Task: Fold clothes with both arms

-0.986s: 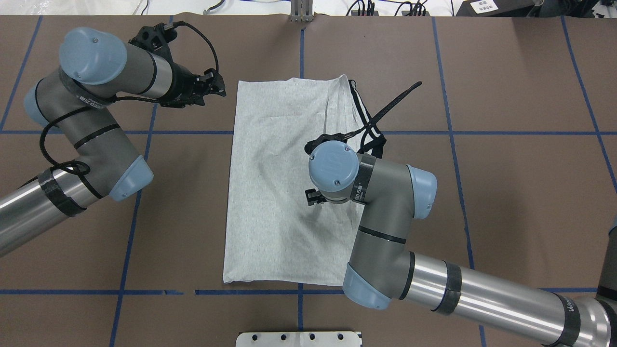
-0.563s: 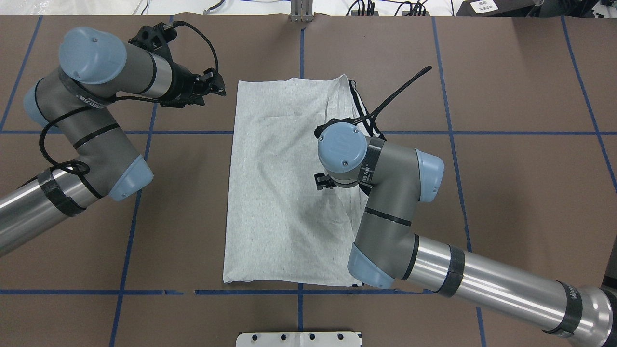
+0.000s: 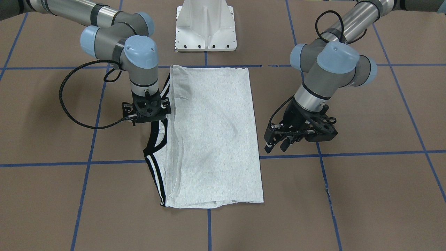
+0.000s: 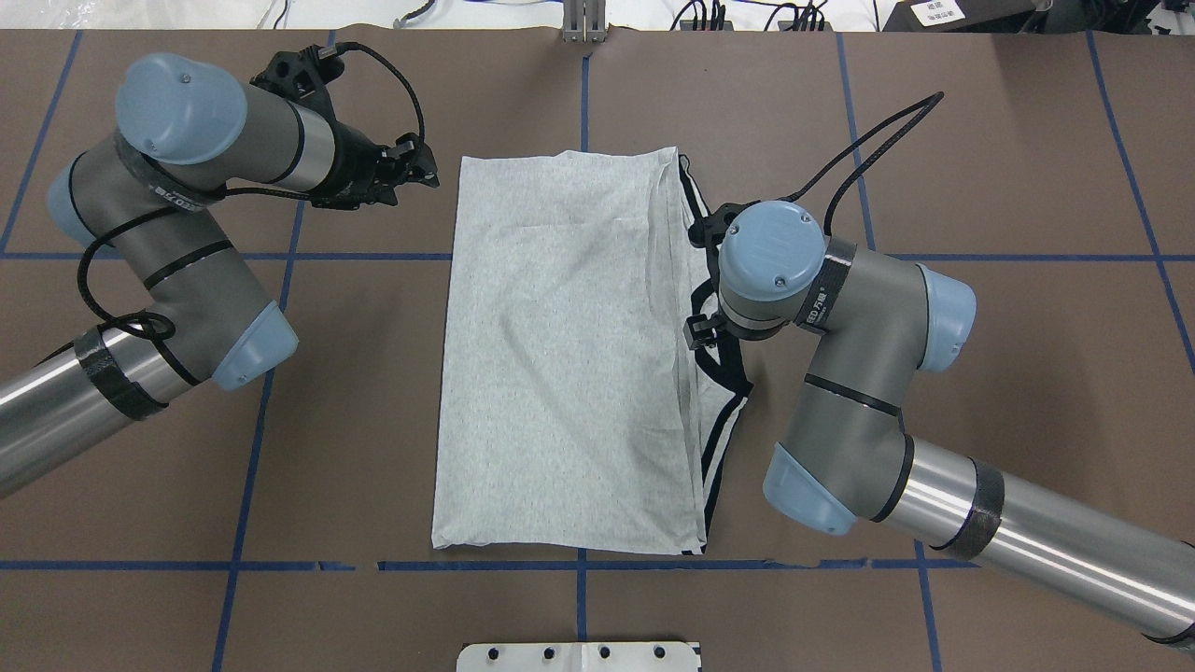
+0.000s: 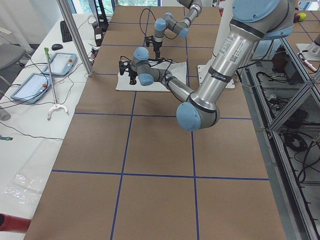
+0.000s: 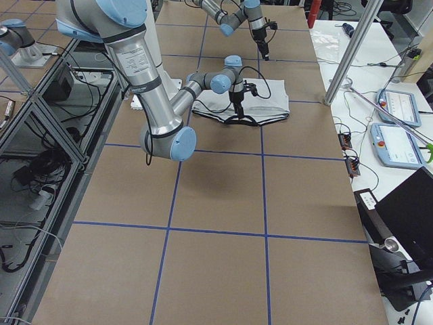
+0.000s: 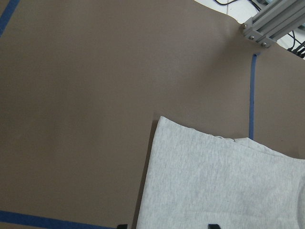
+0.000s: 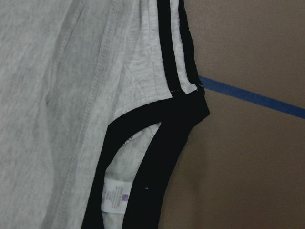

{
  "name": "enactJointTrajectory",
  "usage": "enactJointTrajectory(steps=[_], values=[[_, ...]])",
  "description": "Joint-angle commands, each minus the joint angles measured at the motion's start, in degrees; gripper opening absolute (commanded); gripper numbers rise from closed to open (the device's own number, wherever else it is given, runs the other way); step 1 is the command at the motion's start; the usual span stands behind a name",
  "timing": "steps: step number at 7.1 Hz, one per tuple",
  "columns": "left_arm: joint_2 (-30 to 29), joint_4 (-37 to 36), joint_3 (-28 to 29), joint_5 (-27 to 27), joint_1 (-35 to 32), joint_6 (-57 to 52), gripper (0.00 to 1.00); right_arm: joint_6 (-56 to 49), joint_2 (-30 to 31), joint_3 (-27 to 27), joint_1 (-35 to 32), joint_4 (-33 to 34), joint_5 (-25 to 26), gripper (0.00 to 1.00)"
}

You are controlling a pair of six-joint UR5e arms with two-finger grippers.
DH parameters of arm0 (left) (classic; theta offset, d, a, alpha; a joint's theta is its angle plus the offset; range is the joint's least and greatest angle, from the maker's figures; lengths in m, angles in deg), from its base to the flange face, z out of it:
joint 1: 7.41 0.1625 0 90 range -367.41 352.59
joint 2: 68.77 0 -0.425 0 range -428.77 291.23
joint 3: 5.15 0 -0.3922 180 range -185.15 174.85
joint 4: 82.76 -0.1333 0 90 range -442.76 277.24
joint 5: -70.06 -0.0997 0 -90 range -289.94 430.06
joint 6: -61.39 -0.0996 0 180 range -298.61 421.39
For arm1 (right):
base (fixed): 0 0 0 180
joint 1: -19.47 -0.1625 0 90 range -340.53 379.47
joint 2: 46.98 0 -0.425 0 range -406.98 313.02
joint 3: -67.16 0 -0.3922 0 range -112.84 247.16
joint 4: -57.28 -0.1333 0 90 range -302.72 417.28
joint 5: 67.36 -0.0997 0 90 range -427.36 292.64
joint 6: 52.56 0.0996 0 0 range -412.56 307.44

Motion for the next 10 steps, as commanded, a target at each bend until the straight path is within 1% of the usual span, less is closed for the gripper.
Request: enactJointTrajectory(steps=[1, 2, 3, 4, 6, 7, 9, 10], values=[[0.0, 0.0, -0.4, -0.1, -0.1, 0.0, 0.64, 1.7, -4.8, 3.6, -0.4, -0.3, 0.0, 1.0], [0.1, 0.0, -0.7, -0.1, -0.1, 0.0, 0.64, 4.1, -8.3, 6.9, -1.1, -0.7, 0.1, 1.0], [0.1, -1.2, -1.1, -0.1, -0.1, 0.0, 0.64, 4.2, -9.1, 8.5, -1.3, -0.7, 0.2, 1.0], [0.1, -2.6, -2.3, -0.1, -0.1, 0.0, 0.64, 4.0, -10.5, 11.9, -1.6, -1.0, 0.3, 1.0], [0.1, -3.0, -2.4, -0.1, -0.1, 0.1, 0.64, 4.0, -11.7, 21.0, -3.2, -9.4, 0.5, 1.0], [0.1, -3.0, -2.4, -0.1, 0.0, 0.1, 0.64, 3.3, -11.7, 22.3, -4.8, -10.3, 0.5, 1.0], [0.1, -3.1, -2.5, -0.1, 0.0, 0.1, 0.64, 1.4, -11.4, 22.3, -7.7, -10.3, -1.1, 1.0], [0.1, -3.0, -2.5, -0.1, 0.1, 0.1, 0.64, 1.7, -12.0, 21.6, -7.8, -10.1, -3.3, 1.0]])
